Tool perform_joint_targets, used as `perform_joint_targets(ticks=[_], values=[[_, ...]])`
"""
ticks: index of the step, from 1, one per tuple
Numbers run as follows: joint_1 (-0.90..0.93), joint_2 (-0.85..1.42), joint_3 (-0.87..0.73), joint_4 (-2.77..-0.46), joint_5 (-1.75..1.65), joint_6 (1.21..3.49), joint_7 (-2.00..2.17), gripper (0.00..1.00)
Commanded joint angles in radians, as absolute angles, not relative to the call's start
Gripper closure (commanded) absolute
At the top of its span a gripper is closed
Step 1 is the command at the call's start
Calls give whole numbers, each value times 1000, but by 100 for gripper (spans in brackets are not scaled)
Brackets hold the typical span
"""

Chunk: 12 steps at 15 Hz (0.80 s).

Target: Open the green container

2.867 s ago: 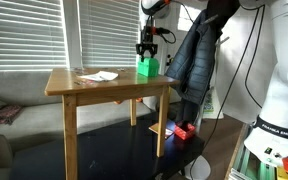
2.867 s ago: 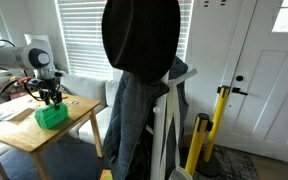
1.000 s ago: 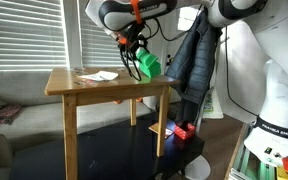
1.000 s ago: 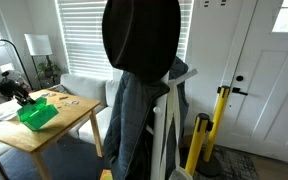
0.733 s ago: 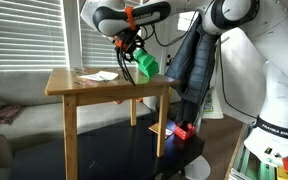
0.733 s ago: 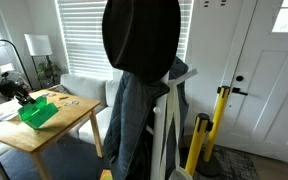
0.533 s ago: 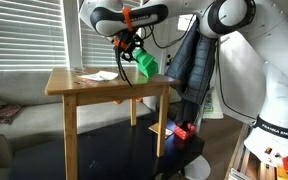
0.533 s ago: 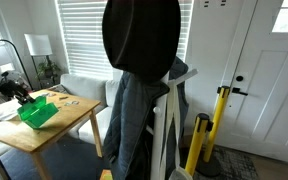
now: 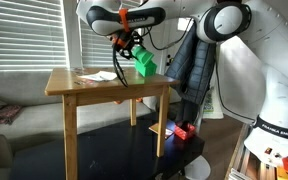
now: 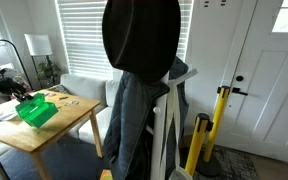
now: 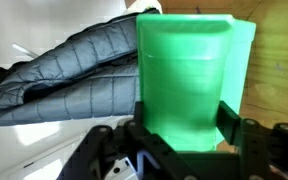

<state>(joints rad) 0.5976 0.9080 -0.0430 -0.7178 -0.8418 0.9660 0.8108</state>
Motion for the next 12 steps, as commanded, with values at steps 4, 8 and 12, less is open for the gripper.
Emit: perform_joint_targets(ticks=[4,8,12], values=[[644,982,-117,-610,-935,919,736,55],[657,994,-143,-609,-988,922,696,55],[636,996,-107,-594,-922,922,630,55]])
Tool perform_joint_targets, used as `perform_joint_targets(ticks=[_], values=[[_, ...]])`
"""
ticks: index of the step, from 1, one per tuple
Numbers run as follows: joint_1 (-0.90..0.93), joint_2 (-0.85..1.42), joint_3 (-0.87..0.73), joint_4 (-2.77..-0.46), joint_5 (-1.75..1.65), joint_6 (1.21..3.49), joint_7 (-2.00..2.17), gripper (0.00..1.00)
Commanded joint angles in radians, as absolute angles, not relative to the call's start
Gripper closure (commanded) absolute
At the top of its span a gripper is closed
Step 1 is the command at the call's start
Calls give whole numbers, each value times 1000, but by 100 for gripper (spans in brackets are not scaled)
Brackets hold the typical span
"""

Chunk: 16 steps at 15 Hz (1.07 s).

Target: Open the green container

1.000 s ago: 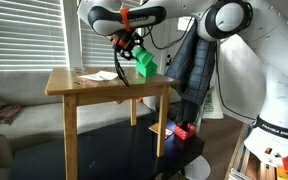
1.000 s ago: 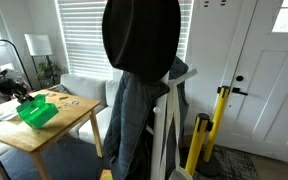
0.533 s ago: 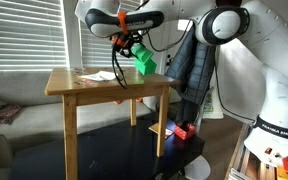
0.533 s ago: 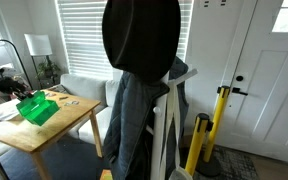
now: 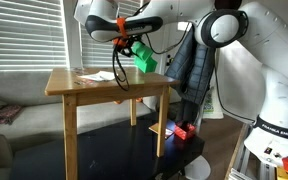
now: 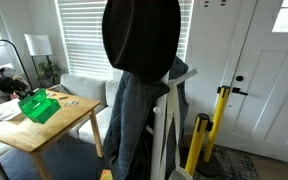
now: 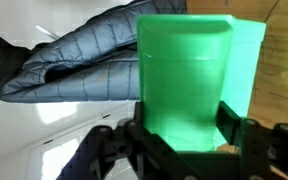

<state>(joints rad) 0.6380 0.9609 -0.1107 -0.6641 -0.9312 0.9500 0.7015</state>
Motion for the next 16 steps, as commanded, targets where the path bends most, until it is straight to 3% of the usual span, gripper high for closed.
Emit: perform_joint_targets(ticks=[1,16], values=[[628,991,-84,-590,-894,937,603,55],[604,1008,-46,-517,-789,984,653,55]])
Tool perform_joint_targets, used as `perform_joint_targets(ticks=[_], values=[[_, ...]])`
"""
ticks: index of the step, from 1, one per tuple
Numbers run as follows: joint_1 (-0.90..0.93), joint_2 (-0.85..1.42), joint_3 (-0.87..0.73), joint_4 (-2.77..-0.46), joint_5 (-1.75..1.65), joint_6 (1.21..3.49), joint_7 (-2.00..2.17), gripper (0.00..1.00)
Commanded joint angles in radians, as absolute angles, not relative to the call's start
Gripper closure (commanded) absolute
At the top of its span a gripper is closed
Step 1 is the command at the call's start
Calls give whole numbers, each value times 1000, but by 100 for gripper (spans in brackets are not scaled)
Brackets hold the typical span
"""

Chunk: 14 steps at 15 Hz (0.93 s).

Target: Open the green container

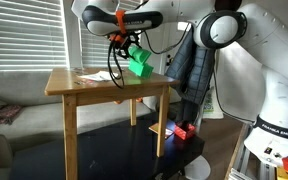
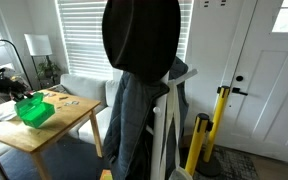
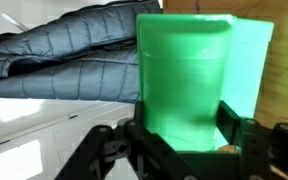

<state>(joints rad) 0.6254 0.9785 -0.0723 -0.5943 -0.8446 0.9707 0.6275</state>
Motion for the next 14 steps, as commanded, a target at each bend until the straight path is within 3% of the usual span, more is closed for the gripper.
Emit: perform_joint_targets(ticks=[1,12,13,14], values=[[603,1012,-48,-508,-777,979,679,55],[614,1016,-81,-508,-777,949,810,55],[615,990,-78,-560,-791,967,790,30],[615,990,-78,-560,-791,967,793,30]])
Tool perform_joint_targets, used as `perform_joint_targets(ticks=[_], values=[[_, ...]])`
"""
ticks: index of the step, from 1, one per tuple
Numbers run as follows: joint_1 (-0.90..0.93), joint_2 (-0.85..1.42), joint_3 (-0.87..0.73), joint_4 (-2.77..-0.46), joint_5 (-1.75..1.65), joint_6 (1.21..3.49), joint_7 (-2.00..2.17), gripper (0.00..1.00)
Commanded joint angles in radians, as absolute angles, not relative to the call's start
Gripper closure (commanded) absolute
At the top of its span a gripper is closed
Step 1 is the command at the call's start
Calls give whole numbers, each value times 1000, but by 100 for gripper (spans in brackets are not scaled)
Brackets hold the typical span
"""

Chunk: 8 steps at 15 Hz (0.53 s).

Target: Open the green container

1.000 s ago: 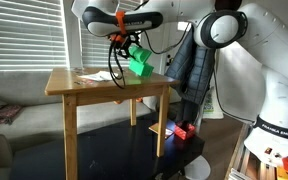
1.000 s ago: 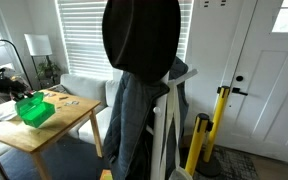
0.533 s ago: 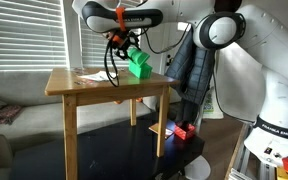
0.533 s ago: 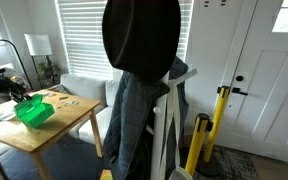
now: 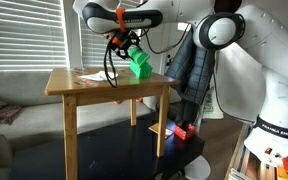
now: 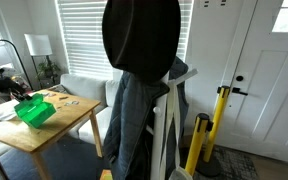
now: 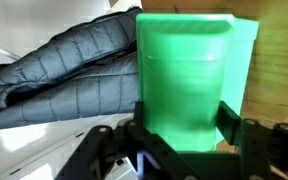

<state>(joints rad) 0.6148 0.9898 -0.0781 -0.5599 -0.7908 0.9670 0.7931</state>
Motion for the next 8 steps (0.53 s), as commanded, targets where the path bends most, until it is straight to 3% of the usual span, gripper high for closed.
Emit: perform_joint_targets(ticks=[1,5,6,8], values=[[615,990,-78,-560,-791,967,794,30],[615,990,-78,-560,-791,967,795,30],[615,990,-78,-560,-791,967,795,55],[651,979,-125,-594,-879,926,732,55]])
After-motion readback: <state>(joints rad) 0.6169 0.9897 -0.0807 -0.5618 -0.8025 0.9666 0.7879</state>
